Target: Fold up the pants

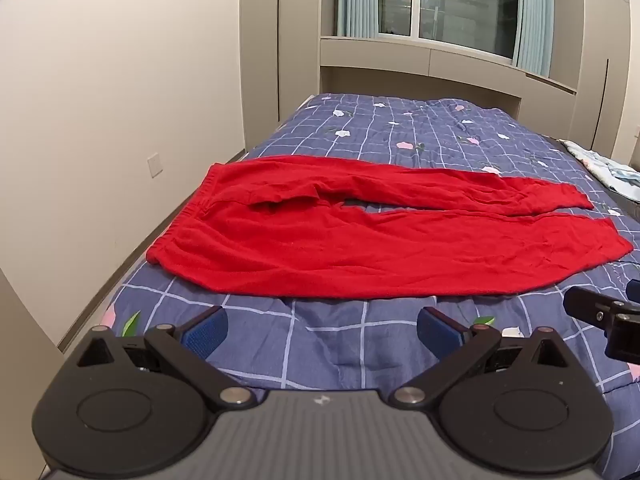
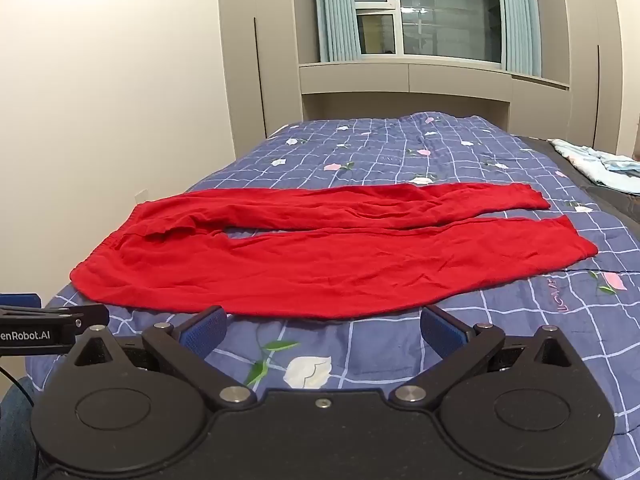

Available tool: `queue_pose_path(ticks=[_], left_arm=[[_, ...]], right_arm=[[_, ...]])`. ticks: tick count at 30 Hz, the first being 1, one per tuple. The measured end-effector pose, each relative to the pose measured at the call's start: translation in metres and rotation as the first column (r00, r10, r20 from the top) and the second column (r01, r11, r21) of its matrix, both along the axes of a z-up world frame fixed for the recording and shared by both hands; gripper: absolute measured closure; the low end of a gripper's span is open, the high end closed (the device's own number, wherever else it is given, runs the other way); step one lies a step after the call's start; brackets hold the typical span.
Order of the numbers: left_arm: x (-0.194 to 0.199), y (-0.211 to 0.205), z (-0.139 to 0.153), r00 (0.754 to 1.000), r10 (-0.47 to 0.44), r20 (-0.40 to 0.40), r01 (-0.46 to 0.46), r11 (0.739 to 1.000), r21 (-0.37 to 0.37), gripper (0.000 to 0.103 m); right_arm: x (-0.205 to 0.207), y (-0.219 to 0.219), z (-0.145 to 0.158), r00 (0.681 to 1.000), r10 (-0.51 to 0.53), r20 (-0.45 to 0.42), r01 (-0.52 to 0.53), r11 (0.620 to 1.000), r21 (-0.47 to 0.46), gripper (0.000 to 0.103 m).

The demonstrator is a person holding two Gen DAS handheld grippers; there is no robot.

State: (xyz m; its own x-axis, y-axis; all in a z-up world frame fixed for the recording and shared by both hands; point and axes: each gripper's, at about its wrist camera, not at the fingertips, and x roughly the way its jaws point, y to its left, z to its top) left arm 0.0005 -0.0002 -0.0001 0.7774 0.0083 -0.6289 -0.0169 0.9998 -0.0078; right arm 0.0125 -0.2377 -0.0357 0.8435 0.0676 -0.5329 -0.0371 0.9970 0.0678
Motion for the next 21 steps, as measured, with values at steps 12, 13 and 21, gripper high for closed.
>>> queue_pose_path(ticks=[12,13,21], left_arm=[[-0.0002,0.0007,-0.0017,1.000,-0.001,-0.008,0.001,1.000,-0.006,0.000],[-0.0002,0.0003,-0.0017,1.000,-0.001,-0.010,0.001,1.000,-0.006,0.000],[0.0011,0.0004,-0.0048,1.000,-0.001,-0.020,0.001,1.000,-0.018,0.000]], right_arm=[[0.0033,-0.0020,0.0000,1.000,0.000,-0.010,0.000,1.000,0.004,0.000],[0.0034,-0.0021,0.0002,1.000,0.000,-0.009,0.000,1.000,0.005,0.000],[0.0037,-0.0021,-0.0017,1.000,-0.009,-0.020,0.009,1.000,0.000,0.000]])
